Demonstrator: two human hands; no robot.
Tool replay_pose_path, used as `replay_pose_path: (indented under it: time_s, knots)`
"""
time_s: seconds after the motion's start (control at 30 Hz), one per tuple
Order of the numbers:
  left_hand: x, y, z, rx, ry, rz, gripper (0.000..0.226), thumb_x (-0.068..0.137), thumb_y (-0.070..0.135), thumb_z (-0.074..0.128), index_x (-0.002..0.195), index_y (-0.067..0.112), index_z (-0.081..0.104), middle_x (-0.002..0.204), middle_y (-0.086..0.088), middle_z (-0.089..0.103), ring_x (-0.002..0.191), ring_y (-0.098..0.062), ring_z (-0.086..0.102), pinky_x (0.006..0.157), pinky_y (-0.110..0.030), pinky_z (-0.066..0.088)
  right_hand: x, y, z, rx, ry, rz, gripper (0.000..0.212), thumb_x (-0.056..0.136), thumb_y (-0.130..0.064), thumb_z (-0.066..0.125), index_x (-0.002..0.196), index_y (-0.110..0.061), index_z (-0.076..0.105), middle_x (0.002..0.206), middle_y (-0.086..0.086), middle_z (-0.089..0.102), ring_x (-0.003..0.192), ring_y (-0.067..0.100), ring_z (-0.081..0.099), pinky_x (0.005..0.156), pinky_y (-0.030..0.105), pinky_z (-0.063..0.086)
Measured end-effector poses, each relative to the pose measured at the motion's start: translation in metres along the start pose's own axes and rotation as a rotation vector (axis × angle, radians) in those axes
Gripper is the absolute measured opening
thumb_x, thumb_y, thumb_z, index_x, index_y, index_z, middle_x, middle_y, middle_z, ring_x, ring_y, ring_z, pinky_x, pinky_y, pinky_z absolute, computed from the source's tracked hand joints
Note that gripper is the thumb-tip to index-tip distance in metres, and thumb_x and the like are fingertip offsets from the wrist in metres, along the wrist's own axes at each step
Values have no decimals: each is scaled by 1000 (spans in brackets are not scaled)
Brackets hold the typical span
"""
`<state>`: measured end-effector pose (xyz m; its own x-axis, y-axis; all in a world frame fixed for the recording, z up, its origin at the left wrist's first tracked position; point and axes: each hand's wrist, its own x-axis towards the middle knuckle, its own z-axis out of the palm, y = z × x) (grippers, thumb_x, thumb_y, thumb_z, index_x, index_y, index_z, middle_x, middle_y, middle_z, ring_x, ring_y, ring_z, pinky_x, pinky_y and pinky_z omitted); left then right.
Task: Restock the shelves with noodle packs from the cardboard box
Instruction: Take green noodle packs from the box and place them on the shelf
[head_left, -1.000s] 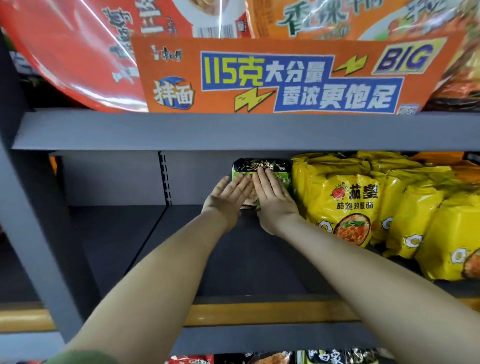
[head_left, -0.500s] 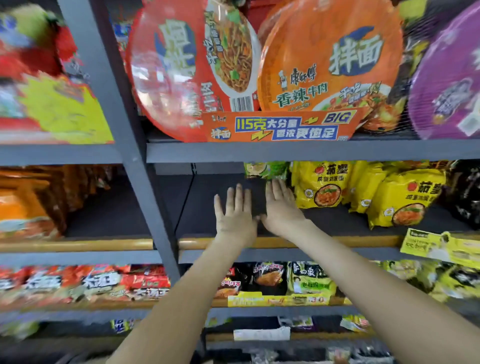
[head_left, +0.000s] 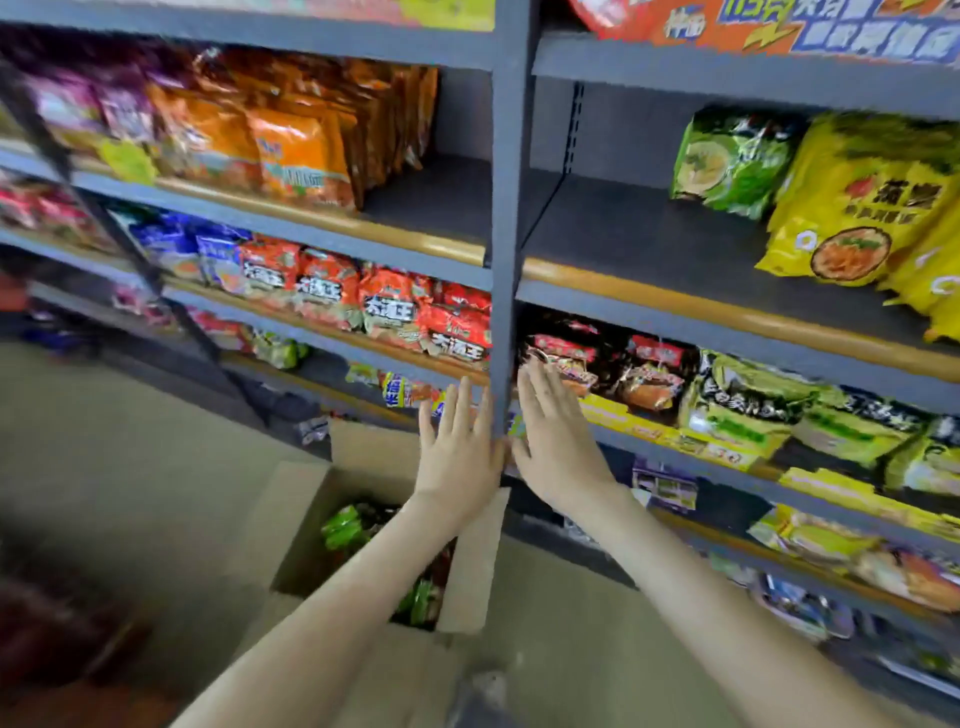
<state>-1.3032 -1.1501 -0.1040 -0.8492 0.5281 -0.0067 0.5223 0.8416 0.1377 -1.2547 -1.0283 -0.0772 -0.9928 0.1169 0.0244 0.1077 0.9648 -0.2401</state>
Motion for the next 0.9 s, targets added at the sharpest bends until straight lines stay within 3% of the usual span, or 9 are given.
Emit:
replay_pose_path:
  time_s: [0.13,0.27,0.43,0.53,0.7,0.9]
  knots:
    - [-35,-64,36,4,-196,-113,62,102,42,26,153,14,5,161,-7,4,148,-22,3,118,-48,3,3,-32,54,64,-152,-55,71,102,-31,37,152,-10,-9,157,6,-21,144,21,-20,111,30,-15]
    - [-56,-136,78,-61,-349,-273,63,101,45,30,153,16,9,160,-5,9,147,-22,9,118,-45,4,18,-54,111,71,-286,-50,71,102,-30,38,152,-10,-7,158,8,-17,145,22,-17,118,35,-7]
    - [-64,-222,149,-115,-489,-390,64,101,45,29,154,20,3,161,-4,4,148,-21,3,118,-46,0,49,-79,202,72,-469,3,69,102,-27,38,152,-9,-6,159,8,-15,146,22,-13,114,29,-9]
    - [-52,-273,203,-135,-566,-392,63,102,43,26,154,19,0,161,-6,-1,148,-23,-2,119,-46,-2,78,-95,278,69,-562,70,68,102,-28,38,152,-10,-4,160,7,-9,147,22,-6,116,28,-3]
    - [-26,-348,304,-195,-663,-379,61,102,34,29,153,16,0,161,-7,-4,148,-23,-3,120,-42,0,123,-118,424,66,-685,174,65,100,-25,42,153,-12,5,160,4,7,145,22,13,116,29,19]
    - [-9,-376,434,-183,-729,-303,62,103,31,27,153,13,-6,160,-9,-5,148,-23,-3,118,-38,-1,144,-115,592,18,-794,238,64,97,-20,46,151,-11,15,151,12,29,136,25,32,109,31,29]
